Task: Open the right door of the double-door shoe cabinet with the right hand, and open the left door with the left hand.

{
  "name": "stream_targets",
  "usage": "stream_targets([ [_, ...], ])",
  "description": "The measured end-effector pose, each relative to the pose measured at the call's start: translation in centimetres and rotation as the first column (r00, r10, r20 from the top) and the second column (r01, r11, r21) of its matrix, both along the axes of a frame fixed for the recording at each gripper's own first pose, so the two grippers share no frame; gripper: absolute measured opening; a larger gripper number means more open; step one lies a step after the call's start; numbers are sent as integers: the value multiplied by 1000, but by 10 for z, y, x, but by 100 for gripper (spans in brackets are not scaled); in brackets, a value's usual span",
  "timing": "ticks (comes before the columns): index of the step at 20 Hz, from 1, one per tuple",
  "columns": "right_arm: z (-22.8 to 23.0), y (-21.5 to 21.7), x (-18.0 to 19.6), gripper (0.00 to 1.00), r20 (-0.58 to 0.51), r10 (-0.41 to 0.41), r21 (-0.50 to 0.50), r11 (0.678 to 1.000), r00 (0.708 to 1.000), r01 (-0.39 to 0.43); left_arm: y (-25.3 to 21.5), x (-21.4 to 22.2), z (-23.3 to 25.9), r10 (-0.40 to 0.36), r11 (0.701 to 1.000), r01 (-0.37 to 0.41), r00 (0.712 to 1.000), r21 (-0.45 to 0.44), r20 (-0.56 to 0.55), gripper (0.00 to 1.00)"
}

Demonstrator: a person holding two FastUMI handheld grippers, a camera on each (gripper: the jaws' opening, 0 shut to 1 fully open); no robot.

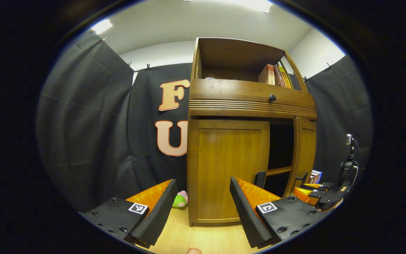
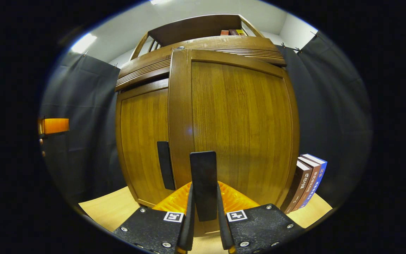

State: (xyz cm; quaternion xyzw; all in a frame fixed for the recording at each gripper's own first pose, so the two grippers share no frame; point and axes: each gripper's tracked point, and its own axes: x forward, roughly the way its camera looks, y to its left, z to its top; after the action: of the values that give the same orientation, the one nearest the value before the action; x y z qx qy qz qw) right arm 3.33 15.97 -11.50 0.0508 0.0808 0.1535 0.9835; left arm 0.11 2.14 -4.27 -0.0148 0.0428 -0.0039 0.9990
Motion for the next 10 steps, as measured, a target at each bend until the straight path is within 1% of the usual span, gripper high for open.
stream_targets([
  [2, 2, -7, -9, 30, -3, 2, 5, 1000, 1000, -2, -4, 0, -2, -1, 1000, 1, 1000, 0, -7, 95],
  [3, 3, -10, -13, 34, -3, 3, 5, 1000, 1000, -3, -7, 0, -2, -5, 1000, 5, 1000, -2, -11, 95],
  [4, 5, -15, -17, 30, -4, 3, 6, 1000, 1000, -3, -10, -1, -3, -9, 1000, 9, 1000, -5, -14, 95],
  [7, 9, -25, -28, 30, -3, 0, 15, 1000, 1000, 0, -16, -1, -3, -16, 1000, 16, 1000, -13, -17, 95],
  [8, 10, -33, -34, 34, -3, -2, 17, 1000, 1000, 2, -19, -1, -4, -18, 1000, 17, 1000, -14, -16, 95],
  [9, 10, -41, -40, 30, -2, -5, 17, 1000, 1000, 6, -21, 0, -4, -18, 1000, 18, 1000, -15, -17, 95],
  [10, 10, -51, -47, 34, 0, -10, 15, 1000, 1000, 10, -25, 0, -5, -20, 1000, 19, 1000, -15, -18, 95],
])
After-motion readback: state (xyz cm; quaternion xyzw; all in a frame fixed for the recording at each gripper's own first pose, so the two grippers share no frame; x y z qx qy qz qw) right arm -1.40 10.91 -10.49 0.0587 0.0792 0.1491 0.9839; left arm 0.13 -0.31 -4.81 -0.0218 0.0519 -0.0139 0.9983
